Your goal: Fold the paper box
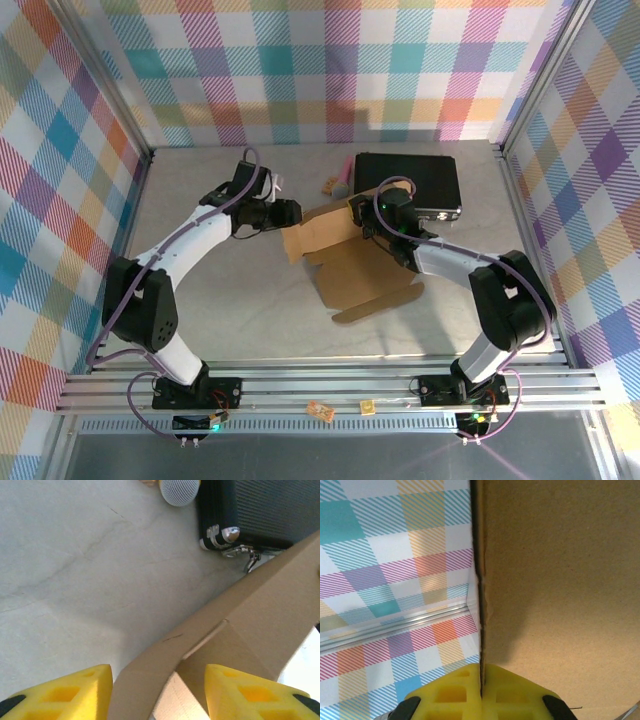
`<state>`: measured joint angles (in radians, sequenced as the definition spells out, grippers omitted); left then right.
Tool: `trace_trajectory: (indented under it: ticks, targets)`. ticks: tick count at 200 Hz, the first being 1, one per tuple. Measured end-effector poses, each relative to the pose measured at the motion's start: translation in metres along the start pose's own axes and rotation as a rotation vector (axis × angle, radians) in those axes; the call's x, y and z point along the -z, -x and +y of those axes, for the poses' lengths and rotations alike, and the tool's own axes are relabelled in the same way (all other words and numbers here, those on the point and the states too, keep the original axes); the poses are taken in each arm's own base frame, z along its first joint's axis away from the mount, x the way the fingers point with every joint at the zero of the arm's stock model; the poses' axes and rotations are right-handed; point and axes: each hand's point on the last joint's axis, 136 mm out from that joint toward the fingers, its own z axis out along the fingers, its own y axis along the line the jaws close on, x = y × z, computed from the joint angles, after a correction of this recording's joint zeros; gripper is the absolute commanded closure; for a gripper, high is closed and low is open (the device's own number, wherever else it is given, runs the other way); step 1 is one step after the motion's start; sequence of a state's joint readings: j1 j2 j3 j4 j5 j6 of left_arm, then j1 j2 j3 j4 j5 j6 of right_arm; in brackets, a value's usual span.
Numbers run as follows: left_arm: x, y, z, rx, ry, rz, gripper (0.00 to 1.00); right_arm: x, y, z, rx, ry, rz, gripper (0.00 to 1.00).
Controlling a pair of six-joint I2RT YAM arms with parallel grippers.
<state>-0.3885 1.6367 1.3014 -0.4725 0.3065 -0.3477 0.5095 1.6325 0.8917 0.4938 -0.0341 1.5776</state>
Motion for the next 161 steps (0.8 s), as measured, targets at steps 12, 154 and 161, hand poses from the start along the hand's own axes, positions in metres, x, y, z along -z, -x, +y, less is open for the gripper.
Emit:
trace_trajectory:
  ticks: [12, 154, 161]
  targets:
    - [-0.002, -0.003, -0.003, -0.007, -0.003, 0.007, 0.51, -0.002, 0.0, -0.003, -0.004, -0.005, 0.002, 1.0]
    - [-0.018, -0.023, -0.009, -0.015, 0.068, 0.043, 0.7, -0.012, 0.007, -0.017, -0.024, 0.086, 0.1, 1.0]
    - [-0.018, -0.024, -0.009, -0.01, 0.076, 0.041, 0.7, -0.013, 0.007, -0.018, -0.023, 0.092, 0.112, 1.0]
